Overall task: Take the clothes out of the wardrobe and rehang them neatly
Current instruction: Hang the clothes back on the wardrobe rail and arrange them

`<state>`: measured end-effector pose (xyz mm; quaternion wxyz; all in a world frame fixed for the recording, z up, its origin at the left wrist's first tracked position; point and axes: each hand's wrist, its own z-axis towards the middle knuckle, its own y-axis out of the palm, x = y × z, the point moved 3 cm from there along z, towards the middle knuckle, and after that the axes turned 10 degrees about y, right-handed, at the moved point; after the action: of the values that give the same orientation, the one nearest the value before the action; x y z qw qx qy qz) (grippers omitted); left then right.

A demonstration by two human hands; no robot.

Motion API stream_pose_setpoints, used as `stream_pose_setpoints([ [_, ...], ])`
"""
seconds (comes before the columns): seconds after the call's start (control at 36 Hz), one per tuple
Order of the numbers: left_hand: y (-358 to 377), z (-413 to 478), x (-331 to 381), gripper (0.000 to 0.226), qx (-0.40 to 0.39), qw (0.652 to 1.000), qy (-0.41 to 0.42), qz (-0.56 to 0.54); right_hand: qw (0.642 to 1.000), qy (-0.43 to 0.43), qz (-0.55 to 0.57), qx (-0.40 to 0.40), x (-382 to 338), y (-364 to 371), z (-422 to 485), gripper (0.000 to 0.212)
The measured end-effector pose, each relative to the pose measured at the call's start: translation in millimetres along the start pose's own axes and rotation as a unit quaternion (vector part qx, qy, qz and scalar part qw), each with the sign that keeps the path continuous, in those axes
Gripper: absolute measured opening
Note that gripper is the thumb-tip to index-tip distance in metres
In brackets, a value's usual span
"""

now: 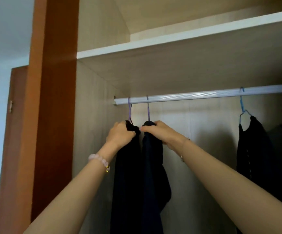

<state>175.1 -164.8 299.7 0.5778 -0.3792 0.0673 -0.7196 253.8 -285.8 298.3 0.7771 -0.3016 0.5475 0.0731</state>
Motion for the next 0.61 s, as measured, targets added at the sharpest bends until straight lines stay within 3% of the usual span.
stream_pose_setpoints([
  [0.14, 14.5, 8.2, -20.3, 0.038, -0.025, 0.998, -0.043, -0.048, 0.998, 0.028, 0.054, 0.021, 8.9, -0.5, 5.6, 0.031],
  [0.31, 15.5, 18.1, -34.3, 0.04, -0.006, 0.976, -0.112, -0.189, 0.994, 0.031, 0.07, 0.08, 30.2, -40.4, 8.0, 0.04],
  [0.47, 15.0, 11.3, -24.0, 0.04, -0.002, 0.965, -0.096, -0.245, 0.987, 0.011, 0.044, 0.157, 46.9, -84.4, 3.6, 0.045],
  [0.61, 28.2, 8.2, -5.0, 0.043, -0.03, 0.963, -0.065, -0.259, 0.984, 0.028, 0.043, 0.169, 53.1, -109.4, -11.8, 0.046],
])
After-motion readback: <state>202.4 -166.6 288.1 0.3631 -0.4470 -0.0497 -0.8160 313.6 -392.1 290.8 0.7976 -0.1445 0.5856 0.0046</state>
